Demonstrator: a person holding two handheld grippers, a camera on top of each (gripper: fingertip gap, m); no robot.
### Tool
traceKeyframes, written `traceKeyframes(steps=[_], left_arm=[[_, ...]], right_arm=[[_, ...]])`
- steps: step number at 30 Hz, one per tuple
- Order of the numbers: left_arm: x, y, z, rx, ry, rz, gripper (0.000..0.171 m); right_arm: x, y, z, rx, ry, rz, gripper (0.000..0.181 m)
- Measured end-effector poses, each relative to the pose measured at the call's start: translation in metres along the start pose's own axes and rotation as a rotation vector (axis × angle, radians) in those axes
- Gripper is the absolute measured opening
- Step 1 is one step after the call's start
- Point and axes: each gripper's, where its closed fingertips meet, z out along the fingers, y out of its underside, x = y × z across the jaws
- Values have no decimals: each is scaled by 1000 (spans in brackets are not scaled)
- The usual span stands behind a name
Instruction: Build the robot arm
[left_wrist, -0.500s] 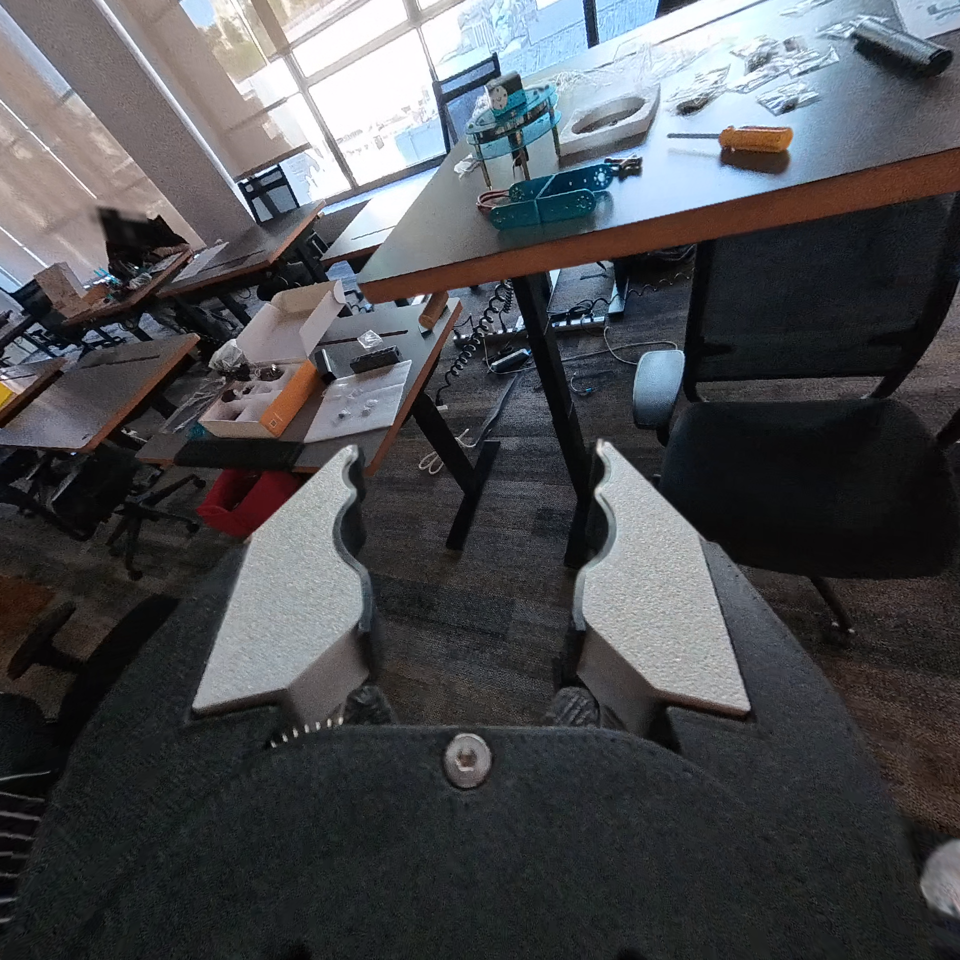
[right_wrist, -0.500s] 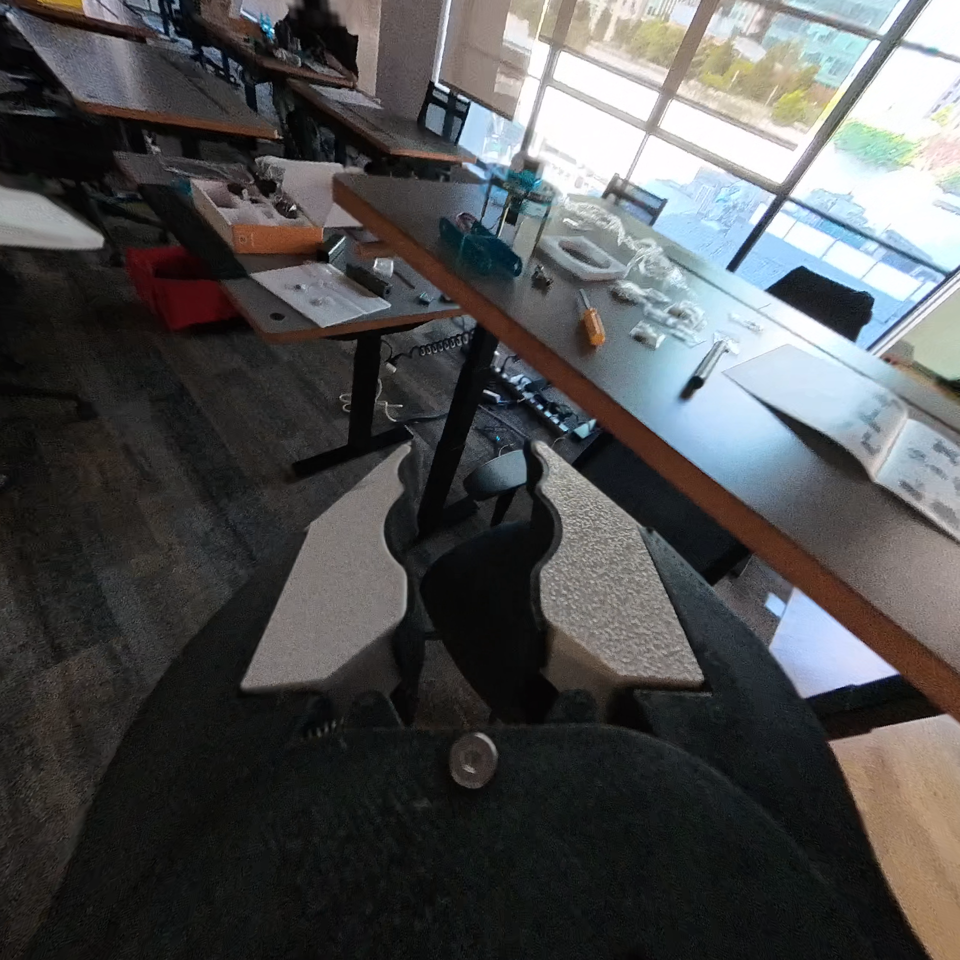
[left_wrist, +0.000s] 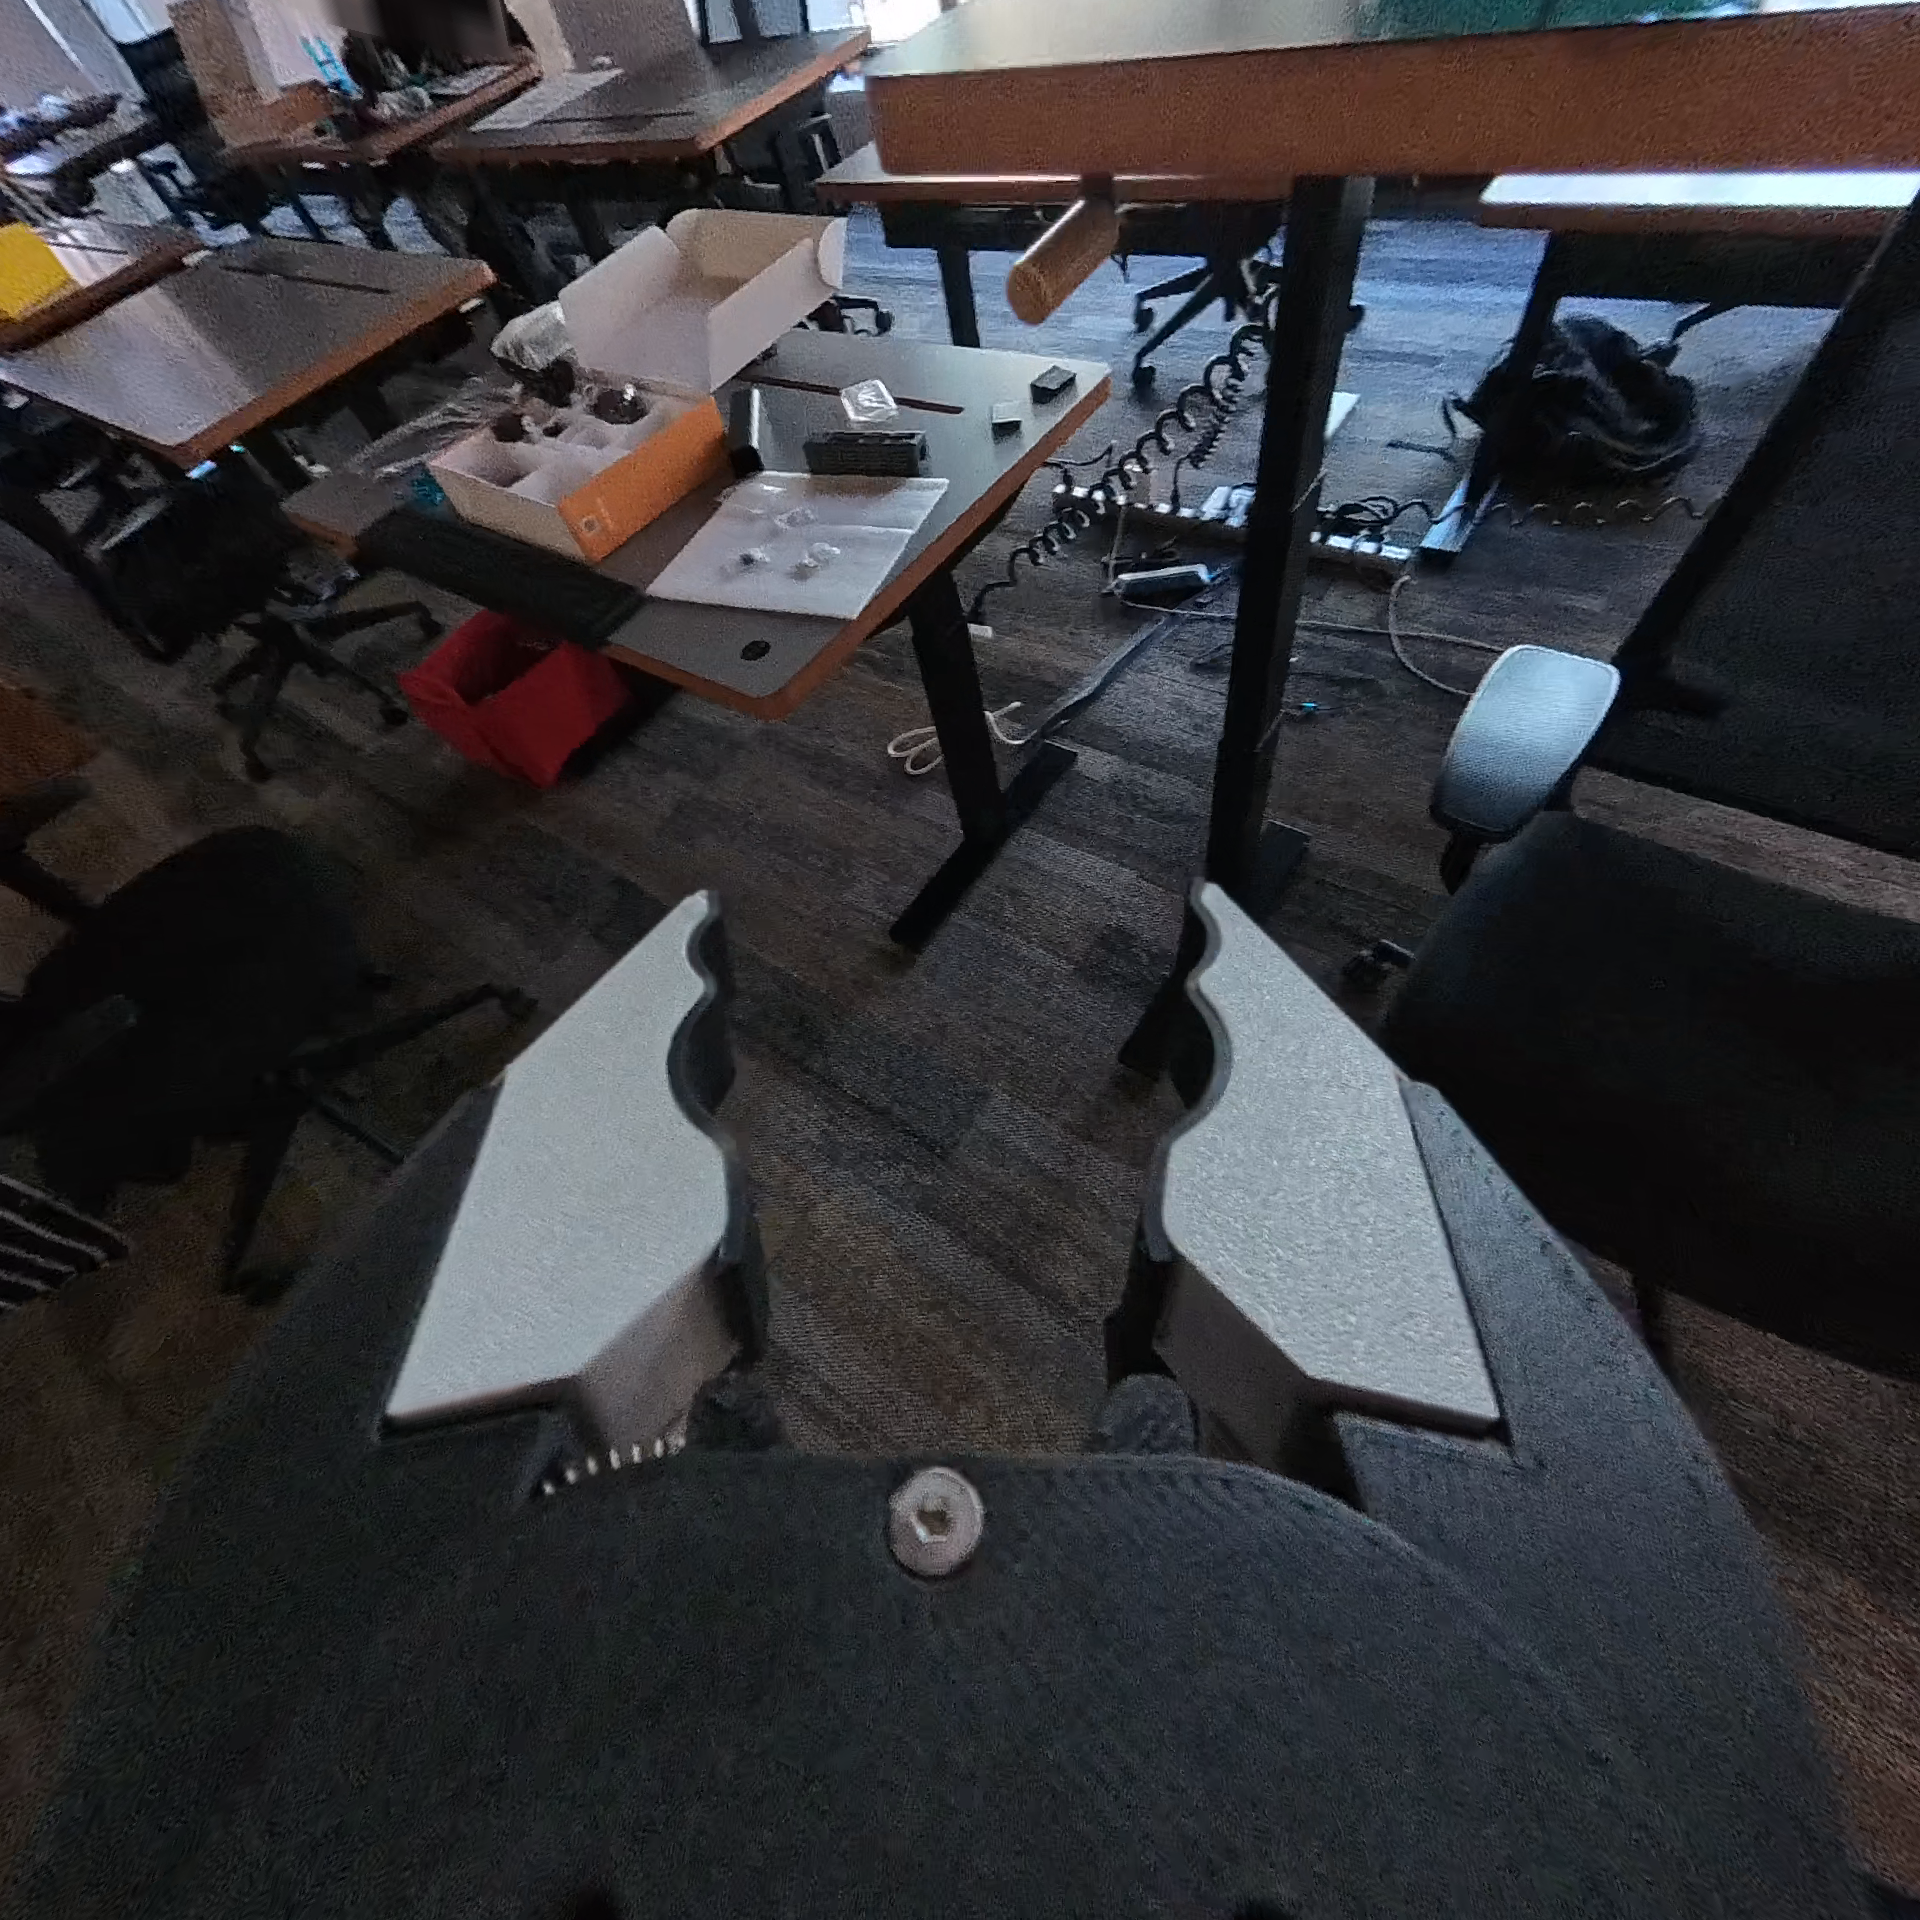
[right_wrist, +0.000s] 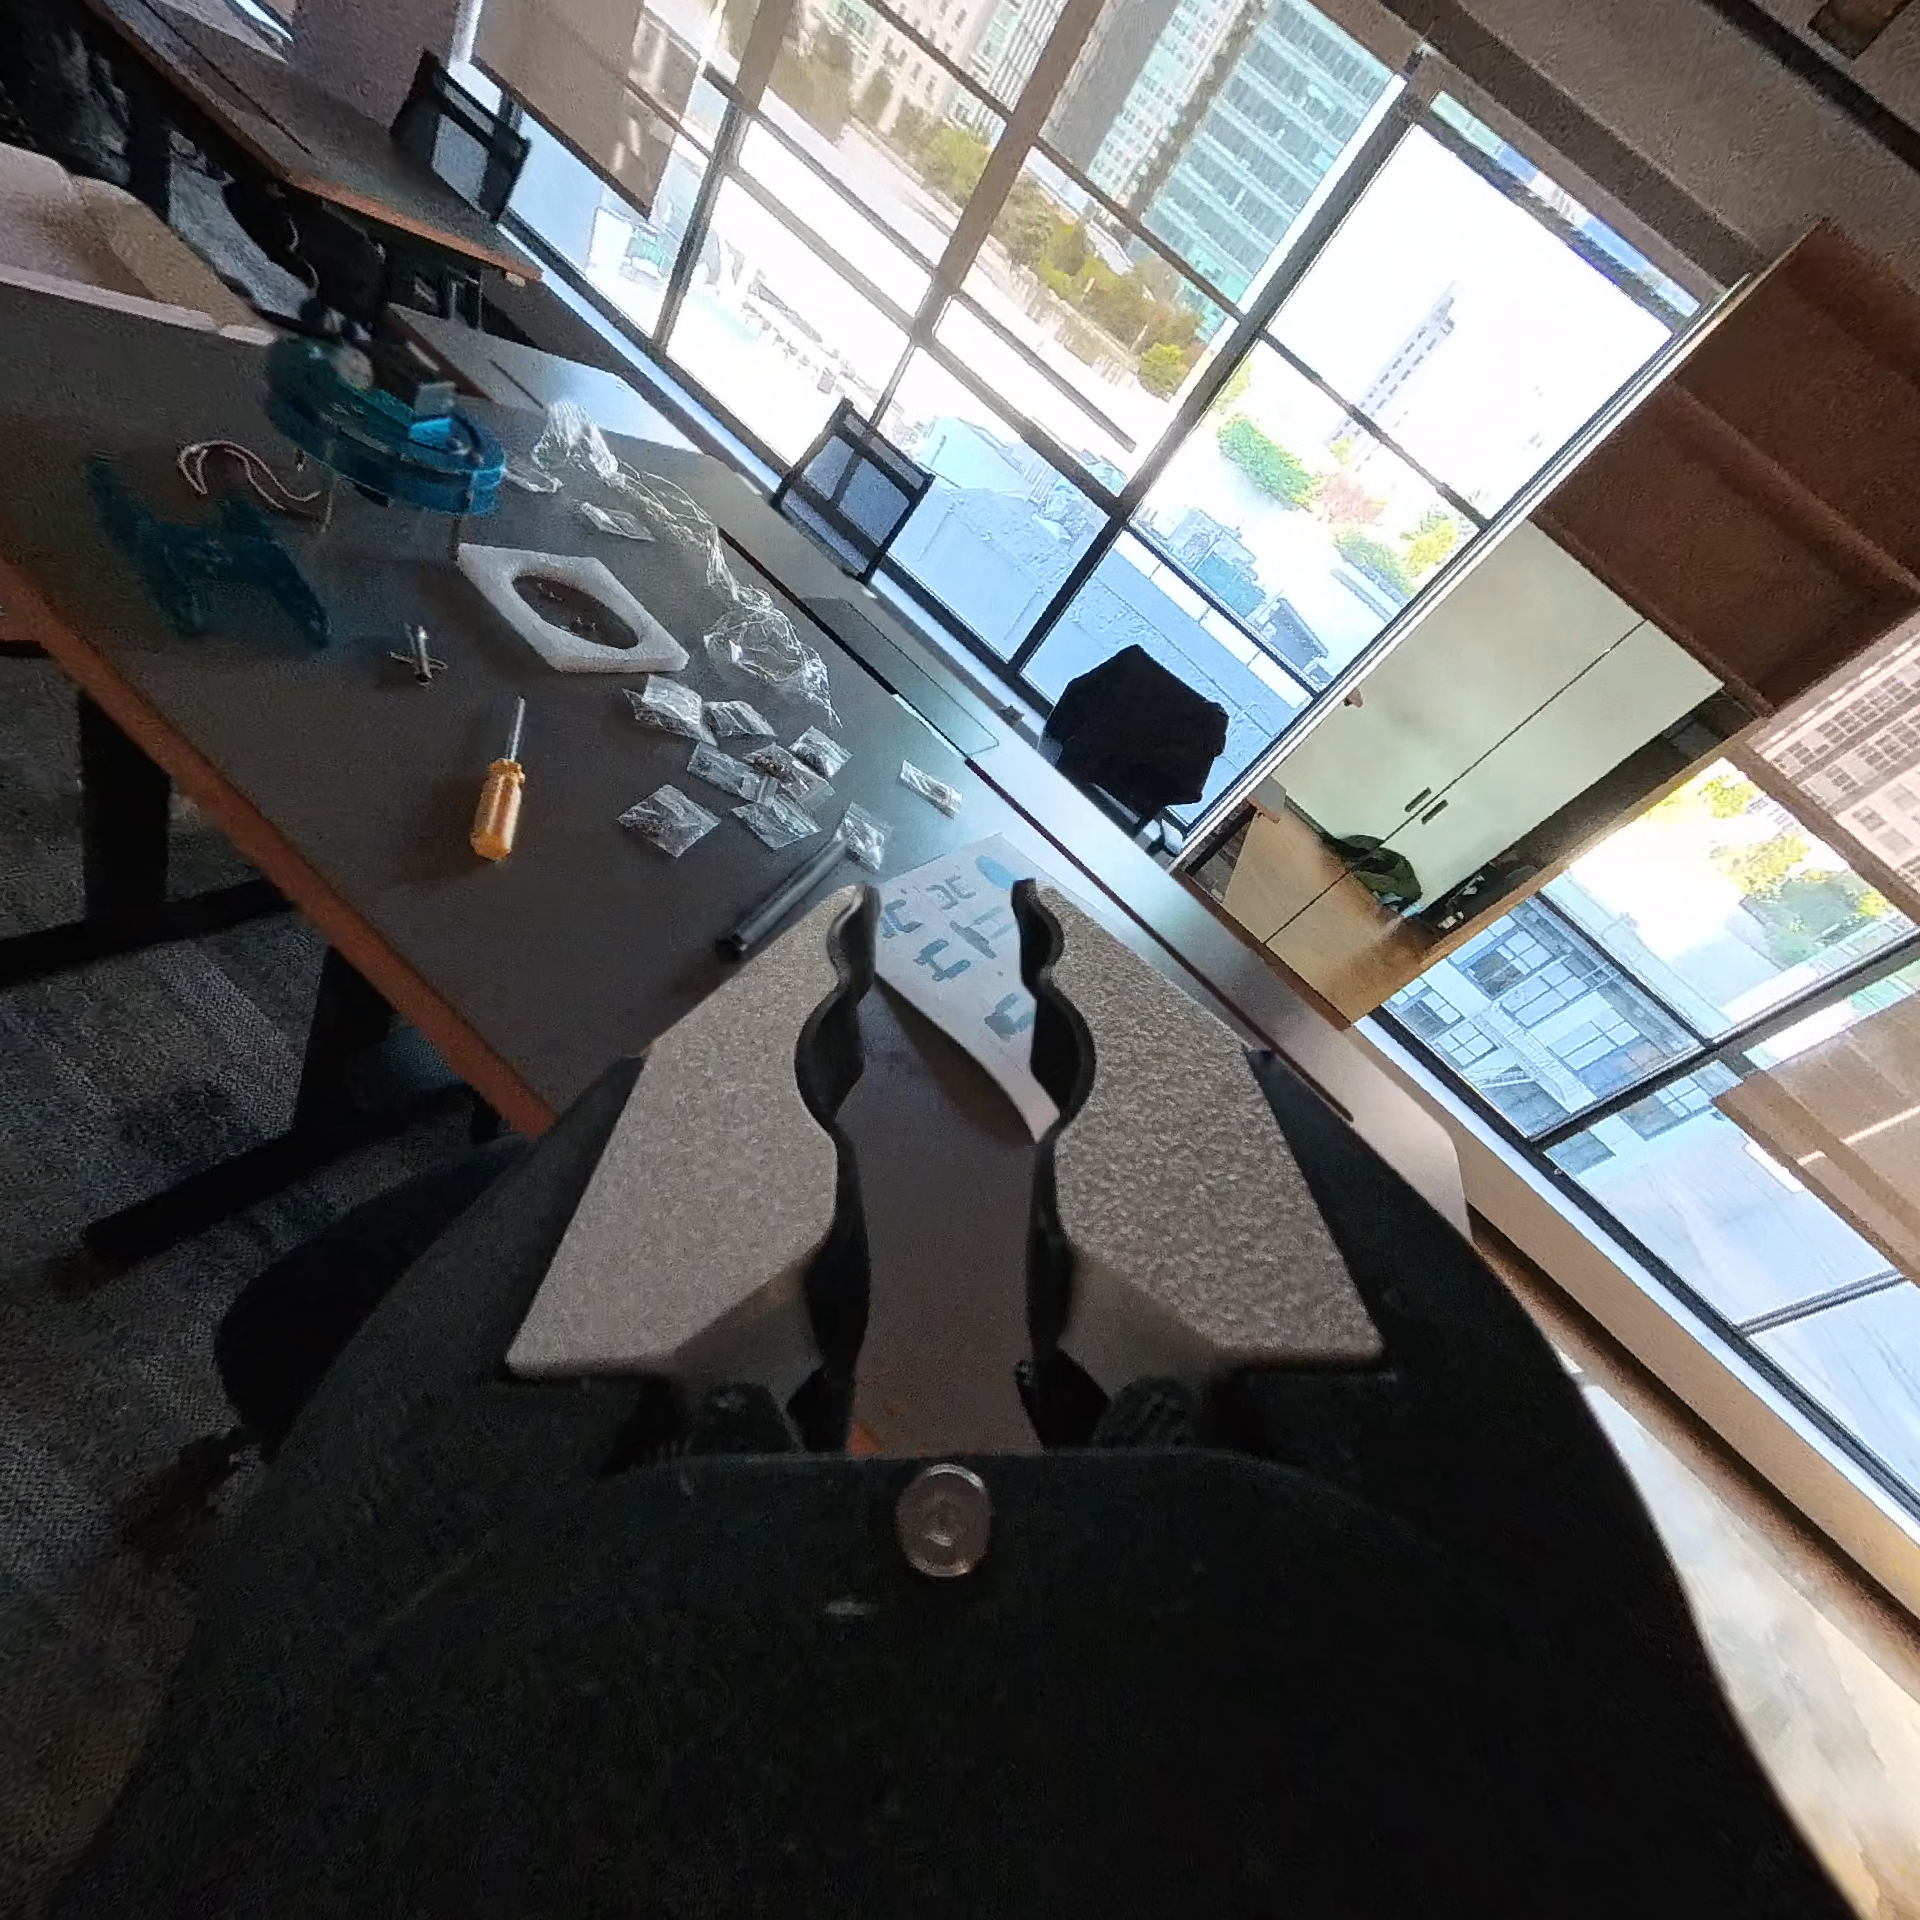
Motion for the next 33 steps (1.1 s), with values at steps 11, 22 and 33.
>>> traceKeyframes(steps=[11,22,33], left_arm=[[25,-67,-6,243,2,-279,85],[-23,-154,-15,492,57,-185,82],[-85,-251,154,577,296,66,74]], right_arm=[[27,72,123,-33,-268,39,22],[-52,91,161,130,-647,331,26],[-148,34,221,185,-565,557,19]])
